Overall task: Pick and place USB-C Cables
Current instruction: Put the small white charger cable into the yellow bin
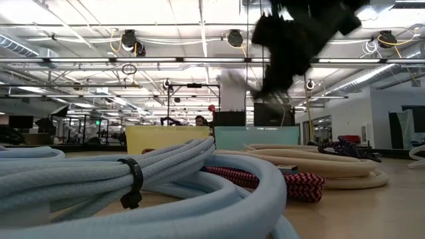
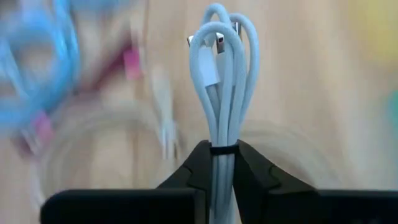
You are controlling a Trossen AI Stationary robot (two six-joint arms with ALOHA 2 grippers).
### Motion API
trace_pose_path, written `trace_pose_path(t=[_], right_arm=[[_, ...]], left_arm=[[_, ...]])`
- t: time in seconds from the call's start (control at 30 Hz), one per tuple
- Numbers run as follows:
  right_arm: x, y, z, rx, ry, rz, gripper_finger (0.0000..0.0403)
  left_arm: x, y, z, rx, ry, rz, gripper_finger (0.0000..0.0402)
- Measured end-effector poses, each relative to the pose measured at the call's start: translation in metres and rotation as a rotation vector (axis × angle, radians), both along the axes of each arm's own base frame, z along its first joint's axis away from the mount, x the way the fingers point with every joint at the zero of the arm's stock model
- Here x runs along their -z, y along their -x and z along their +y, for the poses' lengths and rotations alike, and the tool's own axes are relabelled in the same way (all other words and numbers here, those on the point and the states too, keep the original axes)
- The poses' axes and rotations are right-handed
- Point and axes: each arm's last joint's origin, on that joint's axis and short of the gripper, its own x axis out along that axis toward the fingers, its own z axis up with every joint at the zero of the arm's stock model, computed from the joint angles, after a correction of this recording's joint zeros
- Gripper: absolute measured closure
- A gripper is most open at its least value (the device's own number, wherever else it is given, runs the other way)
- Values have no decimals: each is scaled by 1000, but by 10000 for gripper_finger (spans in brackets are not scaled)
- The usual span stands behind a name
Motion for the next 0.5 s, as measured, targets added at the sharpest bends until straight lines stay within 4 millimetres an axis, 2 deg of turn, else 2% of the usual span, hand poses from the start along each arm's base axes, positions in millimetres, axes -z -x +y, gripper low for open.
trace_pose_path(t=[0.13, 0.23, 0.33, 0.5], right_arm=[[-56, 4, -20, 300, 29, -136, 357], [-79, 13, -51, 602, 124, -94, 375], [-82, 13, -92, 787, 120, -73, 376], [-51, 15, -154, 937, -73, 43, 376]], left_arm=[[0, 0, 1, -16, -28, -8, 273], [0, 0, 2, -25, -43, -16, 273], [-1, -1, 3, -38, -55, -29, 273], [-1, -1, 3, -39, -57, -36, 273]])
